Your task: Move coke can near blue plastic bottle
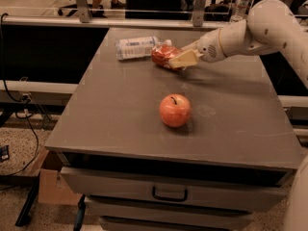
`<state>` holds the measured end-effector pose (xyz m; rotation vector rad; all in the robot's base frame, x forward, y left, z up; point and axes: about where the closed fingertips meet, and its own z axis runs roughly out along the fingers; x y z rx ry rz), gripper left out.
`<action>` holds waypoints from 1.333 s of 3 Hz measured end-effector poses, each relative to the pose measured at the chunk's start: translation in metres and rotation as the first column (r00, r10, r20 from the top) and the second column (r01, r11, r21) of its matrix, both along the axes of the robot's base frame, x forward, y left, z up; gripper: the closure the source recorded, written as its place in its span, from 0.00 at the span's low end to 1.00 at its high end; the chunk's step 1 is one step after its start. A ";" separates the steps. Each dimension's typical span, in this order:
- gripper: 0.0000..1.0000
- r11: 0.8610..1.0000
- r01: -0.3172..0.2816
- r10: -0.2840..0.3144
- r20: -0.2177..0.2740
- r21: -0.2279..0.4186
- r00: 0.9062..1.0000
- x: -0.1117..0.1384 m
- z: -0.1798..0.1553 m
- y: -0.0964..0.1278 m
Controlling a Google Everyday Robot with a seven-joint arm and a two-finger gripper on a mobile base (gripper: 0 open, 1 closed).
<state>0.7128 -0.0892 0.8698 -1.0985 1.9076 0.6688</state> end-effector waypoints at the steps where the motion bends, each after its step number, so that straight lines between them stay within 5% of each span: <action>1: 0.41 1.000 -0.001 0.001 -0.004 0.009 1.000 0.002 0.000 0.008; 2: 0.10 1.000 -0.005 0.005 -0.006 0.010 1.000 0.002 0.000 0.013; 3: 0.00 1.000 0.005 -0.005 0.000 0.007 1.000 0.000 0.000 0.007; 4: 0.00 0.999 0.037 -0.037 0.030 0.006 0.999 0.001 0.004 -0.024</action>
Offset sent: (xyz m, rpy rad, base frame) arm 0.0007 0.0118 0.0034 0.0100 0.0018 -0.0012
